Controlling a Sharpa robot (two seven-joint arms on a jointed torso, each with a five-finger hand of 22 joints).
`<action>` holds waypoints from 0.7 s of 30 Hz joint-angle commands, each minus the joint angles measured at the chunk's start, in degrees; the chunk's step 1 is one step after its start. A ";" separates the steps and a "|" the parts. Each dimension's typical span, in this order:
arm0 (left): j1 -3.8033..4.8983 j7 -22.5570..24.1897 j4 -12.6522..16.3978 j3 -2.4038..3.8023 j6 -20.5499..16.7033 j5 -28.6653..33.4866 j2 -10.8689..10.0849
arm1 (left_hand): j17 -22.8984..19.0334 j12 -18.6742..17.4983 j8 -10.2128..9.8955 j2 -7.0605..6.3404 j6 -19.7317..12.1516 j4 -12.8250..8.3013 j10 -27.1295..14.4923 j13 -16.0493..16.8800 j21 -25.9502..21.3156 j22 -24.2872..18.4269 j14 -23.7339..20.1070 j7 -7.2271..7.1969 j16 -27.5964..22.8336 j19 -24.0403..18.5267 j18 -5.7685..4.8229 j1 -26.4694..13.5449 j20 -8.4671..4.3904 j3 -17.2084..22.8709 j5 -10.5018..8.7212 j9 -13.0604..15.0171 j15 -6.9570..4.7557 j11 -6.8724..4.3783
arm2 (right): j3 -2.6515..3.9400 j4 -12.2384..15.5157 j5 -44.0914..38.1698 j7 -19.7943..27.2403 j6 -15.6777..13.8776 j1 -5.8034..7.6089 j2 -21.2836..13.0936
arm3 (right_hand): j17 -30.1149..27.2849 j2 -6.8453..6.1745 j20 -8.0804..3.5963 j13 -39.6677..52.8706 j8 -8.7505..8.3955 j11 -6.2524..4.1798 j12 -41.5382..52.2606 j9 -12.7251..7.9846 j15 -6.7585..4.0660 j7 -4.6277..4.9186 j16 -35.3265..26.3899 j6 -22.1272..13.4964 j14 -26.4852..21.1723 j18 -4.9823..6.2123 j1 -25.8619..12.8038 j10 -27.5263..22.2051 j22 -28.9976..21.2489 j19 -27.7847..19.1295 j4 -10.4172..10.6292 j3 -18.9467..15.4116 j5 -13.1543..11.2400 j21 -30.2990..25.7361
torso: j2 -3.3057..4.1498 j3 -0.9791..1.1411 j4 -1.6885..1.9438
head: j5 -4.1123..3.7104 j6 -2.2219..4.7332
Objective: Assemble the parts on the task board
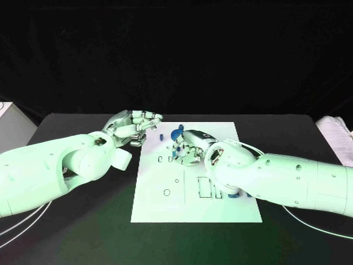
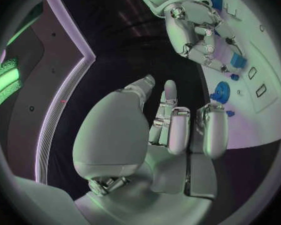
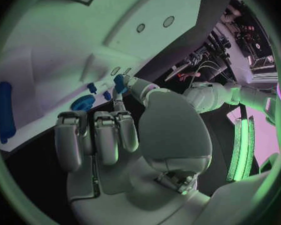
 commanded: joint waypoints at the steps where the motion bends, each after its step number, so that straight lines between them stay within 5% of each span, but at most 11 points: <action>1: 0.03 -0.11 0.08 0.02 0.04 -1.08 0.07 | 7.86 0.36 -0.08 -0.08 -0.06 0.23 -0.38 0.09 0.28 1.98 3.02 -0.05 0.20 0.37 -0.69 -0.49 -0.09 0.23 0.00 0.08 -0.08 -0.01 | -0.02 0.16 -2.58 -0.93 0.42 -0.21 0.12 | 14.14 -0.09 0.19 10.69 1.61 -0.03 -0.17 2.16 0.35 -0.17 -0.19 0.03 5.63 -0.79 -0.04 2.63 12.82 4.06 -0.26 0.00 0.17 -0.27 | 0.05 0.06 0.04 | 0.06 -0.13; 21: 0.03 -0.42 0.11 0.01 0.06 -1.36 -0.05 | 7.65 0.45 -0.10 -0.07 -0.11 0.29 -0.54 0.17 0.27 1.95 2.92 -0.03 0.04 0.35 -0.69 -0.57 -0.09 0.22 -0.01 0.09 -0.07 0.02 | -0.11 -1.20 -3.77 -1.57 -0.37 -1.45 1.00 | 14.10 -0.29 0.26 10.71 1.63 0.04 -0.15 2.19 0.44 -0.10 -0.21 -0.06 5.62 -0.79 -0.30 2.64 12.80 4.05 -0.28 -0.05 0.22 -0.31 | 0.04 0.01 0.12 | 0.18 -0.53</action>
